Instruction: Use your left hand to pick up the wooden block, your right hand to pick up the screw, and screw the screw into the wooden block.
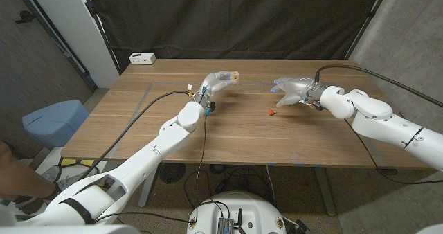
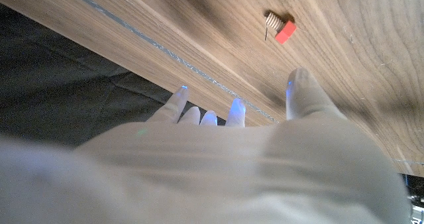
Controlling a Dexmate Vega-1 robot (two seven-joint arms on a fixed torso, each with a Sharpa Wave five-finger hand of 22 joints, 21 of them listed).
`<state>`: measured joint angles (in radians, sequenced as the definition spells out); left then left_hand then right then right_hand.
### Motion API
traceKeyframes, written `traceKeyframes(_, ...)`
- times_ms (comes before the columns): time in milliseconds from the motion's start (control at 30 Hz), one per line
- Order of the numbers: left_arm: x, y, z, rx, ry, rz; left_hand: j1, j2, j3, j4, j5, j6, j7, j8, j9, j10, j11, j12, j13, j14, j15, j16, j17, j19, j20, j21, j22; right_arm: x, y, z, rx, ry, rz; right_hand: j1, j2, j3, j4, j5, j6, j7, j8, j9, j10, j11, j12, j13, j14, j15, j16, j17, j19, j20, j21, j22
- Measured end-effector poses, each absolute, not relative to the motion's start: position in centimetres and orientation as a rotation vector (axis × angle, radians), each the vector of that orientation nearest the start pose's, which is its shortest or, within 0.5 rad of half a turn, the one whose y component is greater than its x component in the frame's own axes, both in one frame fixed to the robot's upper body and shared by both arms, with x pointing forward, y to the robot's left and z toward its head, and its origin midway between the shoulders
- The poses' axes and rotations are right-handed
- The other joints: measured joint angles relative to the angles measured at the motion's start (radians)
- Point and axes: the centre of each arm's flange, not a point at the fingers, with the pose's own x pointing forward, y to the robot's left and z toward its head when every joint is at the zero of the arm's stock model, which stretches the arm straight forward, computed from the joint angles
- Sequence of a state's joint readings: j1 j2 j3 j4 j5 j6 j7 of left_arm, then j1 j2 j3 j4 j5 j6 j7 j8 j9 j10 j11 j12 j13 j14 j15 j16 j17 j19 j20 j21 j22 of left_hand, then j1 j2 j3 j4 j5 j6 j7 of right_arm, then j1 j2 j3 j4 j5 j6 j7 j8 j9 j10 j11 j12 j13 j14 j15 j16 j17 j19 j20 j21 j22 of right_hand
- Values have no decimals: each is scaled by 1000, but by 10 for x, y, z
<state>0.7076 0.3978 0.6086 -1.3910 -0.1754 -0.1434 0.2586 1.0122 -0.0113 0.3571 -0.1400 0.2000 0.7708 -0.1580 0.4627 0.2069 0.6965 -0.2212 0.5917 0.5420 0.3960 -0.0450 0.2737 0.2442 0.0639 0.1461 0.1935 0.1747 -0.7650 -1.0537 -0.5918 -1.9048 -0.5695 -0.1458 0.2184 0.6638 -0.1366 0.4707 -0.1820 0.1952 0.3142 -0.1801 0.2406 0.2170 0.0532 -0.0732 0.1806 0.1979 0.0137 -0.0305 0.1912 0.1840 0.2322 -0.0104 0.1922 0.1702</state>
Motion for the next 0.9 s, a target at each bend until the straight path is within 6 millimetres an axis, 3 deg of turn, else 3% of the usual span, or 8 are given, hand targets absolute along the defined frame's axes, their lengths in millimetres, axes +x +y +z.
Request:
traceKeyframes(533, 650, 140, 5, 361, -671, -176, 0, 0, -9, -1, 0, 0, 0, -3, -4, 0, 0, -4, -1, -4, 4, 0, 0, 0, 0, 0, 0, 575, -258, 22, -1803, -521, 129, 47, -5, 15, 0, 0, 27, 8, 33, 18, 10, 2, 8, 5, 4, -4, 6, 5, 4, -4, 0, -3)
traceKeyframes(900, 651, 139, 3, 364, -660, -185, -5, 4, -11, -2, 4, 0, -1, -3, -5, 0, 0, -12, -2, -4, 4, 0, 0, -3, -3, 0, 0, 580, -252, 16, -1837, -516, 150, 57, -14, 19, 5, 0, 24, 11, 37, 27, -2, 13, 8, 5, -2, 2, 6, 9, -8, 3, -8, -3)
